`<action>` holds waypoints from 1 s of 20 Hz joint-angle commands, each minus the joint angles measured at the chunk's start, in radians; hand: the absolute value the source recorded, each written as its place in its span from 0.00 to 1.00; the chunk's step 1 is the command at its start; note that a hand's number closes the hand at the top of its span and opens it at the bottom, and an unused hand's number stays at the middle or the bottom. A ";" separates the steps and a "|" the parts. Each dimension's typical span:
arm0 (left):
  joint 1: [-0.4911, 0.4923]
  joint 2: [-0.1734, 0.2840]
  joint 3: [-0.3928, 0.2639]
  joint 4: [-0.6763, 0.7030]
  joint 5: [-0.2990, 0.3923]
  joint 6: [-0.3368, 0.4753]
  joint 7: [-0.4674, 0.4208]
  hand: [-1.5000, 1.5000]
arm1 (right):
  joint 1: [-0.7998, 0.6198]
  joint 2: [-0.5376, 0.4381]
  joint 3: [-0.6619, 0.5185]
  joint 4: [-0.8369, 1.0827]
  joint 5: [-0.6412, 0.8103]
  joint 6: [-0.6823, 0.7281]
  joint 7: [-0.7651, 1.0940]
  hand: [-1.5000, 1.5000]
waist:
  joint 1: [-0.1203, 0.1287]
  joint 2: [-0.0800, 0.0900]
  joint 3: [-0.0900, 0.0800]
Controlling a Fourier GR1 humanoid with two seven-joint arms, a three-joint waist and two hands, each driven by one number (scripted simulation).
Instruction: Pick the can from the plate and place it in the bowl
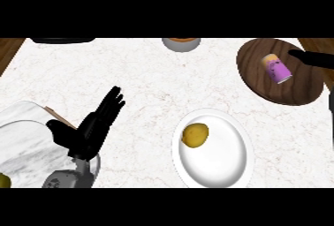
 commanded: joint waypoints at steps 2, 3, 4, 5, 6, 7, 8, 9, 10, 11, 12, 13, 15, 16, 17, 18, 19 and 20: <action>0.021 -0.010 0.016 0.013 -0.006 0.025 -0.018 0.50 | 0.141 0.070 -0.026 -0.218 -0.143 0.184 -0.058 0.00 | -0.050 -0.017 -0.003; 0.081 0.019 0.013 -0.007 0.003 -0.011 -0.028 0.50 | 0.188 0.066 -0.033 -0.274 -0.159 0.201 -0.082 0.00 | -0.047 -0.020 -0.003; 0.071 -0.008 0.007 0.005 -0.015 0.019 -0.043 0.50 | 0.208 0.088 -0.023 -0.346 -0.171 0.218 -0.055 0.00 | -0.048 -0.018 -0.004; 0.012 -0.006 0.026 0.007 0.000 0.026 -0.012 0.50 | 0.252 0.116 -0.007 -0.400 -0.174 0.243 -0.060 0.00 | -0.061 -0.019 -0.004; 0.071 0.025 0.025 -0.009 -0.015 0.008 -0.031 0.50 | 0.305 0.162 -0.001 -0.432 -0.186 0.262 -0.094 0.00 | -0.067 -0.026 -0.004; 0.019 0.033 0.050 -0.006 0.018 0.006 0.024 0.50 | 0.339 0.189 0.002 -0.499 -0.196 0.263 -0.083 0.00 | -0.070 -0.023 -0.004; 0.053 0.039 0.060 -0.015 0.011 0.012 -0.005 0.50 | 0.392 0.180 -0.004 -0.525 -0.213 0.317 -0.091 0.00 | -0.089 -0.032 -0.005; 0.050 0.022 0.050 -0.011 -0.008 0.033 -0.018 0.50 | 0.463 0.216 -0.005 -0.565 -0.216 0.320 -0.117 0.00 | -0.096 -0.029 -0.005; 0.062 0.032 0.068 -0.012 0.012 0.022 -0.016 0.50 | 0.526 0.217 -0.012 -0.606 -0.230 0.352 -0.158 1.00 | -0.103 -0.029 -0.005; 0.085 0.040 0.062 -0.012 0.014 0.000 -0.034 0.50 | 0.566 0.231 -0.005 -0.675 -0.234 0.373 -0.136 1.00 | -0.094 -0.027 -0.006; 0.070 0.028 0.050 -0.033 0.017 0.008 -0.012 0.50 | 0.640 0.279 0.002 -0.699 -0.233 0.384 -0.178 1.00 | -0.103 -0.028 -0.005; 0.053 0.027 0.061 -0.039 0.008 0.034 0.005 0.50 | 0.703 0.291 -0.003 -0.737 -0.244 0.412 -0.203 1.00 | -0.113 -0.028 -0.004; 0.069 0.036 0.075 -0.039 0.020 0.023 -0.011 0.50 | 0.826 0.368 0.012 -0.796 -0.256 0.459 -0.245 1.00 | -0.119 -0.027 -0.005; 0.103 0.031 0.050 -0.038 -0.011 0.023 -0.038 0.50 | 0.881 0.389 0.011 -0.843 -0.268 0.485 -0.246 1.00 | -0.115 -0.026 -0.006; 0.087 0.019 0.056 -0.025 0.010 0.023 -0.027 0.50 | 0.949 0.390 0.020 -0.853 -0.288 0.491 -0.272 1.00 | -0.121 -0.022 -0.005; 0.098 0.034 0.071 -0.028 0.019 0.015 -0.024 0.50 | 1.022 0.391 0.019 -0.876 -0.299 0.525 -0.308 1.00 | -0.125 -0.022 -0.005; 0.076 0.032 0.068 -0.034 0.017 0.017 -0.021 0.50 | 1.094 0.392 0.047 -0.886 -0.305 0.535 -0.324 1.00 | -0.112 -0.015 -0.004; 0.098 0.024 0.060 -0.038 0.019 0.015 -0.025 0.50 | 1.172 0.392 0.053 -0.906 -0.304 0.580 -0.367 1.00 | -0.115 -0.016 -0.004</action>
